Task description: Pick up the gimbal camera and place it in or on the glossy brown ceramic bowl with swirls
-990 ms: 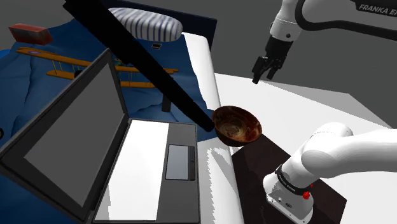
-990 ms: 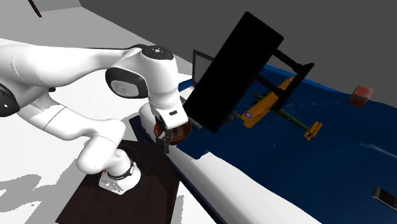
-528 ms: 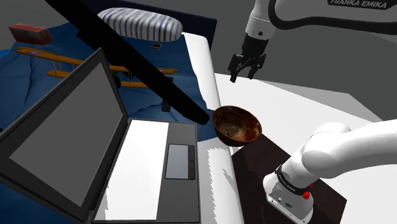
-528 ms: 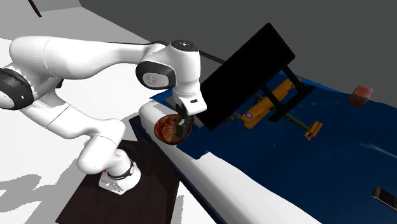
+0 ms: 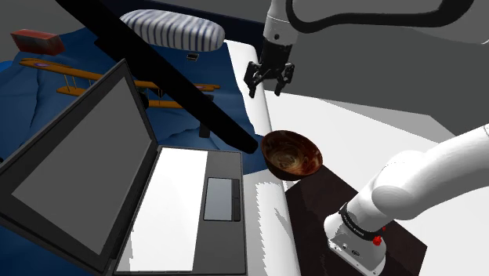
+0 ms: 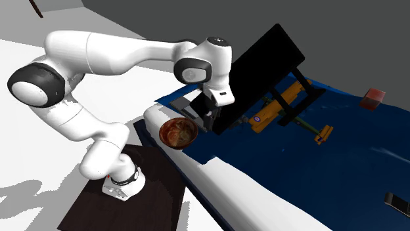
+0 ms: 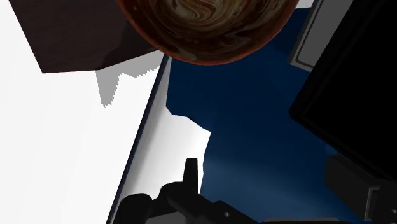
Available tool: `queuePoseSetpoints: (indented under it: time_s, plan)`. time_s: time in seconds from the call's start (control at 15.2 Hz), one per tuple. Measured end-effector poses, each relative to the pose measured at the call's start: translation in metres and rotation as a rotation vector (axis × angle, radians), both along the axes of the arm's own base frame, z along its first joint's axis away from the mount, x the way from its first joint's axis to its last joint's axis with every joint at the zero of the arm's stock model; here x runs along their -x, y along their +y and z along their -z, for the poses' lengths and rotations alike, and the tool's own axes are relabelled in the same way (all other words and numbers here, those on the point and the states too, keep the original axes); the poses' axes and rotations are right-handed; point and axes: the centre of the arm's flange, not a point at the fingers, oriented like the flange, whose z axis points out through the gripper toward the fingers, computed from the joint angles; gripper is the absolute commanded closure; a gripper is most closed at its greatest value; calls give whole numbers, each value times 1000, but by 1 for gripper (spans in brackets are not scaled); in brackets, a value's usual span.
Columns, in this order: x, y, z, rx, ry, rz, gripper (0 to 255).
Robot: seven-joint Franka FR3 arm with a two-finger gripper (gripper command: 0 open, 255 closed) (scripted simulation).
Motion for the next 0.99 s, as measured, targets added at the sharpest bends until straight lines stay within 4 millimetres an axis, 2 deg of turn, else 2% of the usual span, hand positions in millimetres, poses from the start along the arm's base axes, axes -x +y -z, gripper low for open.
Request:
queuePoseSetpoints:
  time_s: [0.79,0.99]
  plan:
    - [-116,106,6,-13,-14,152,0]
    - [-129,114,16,-14,-15,170,0]
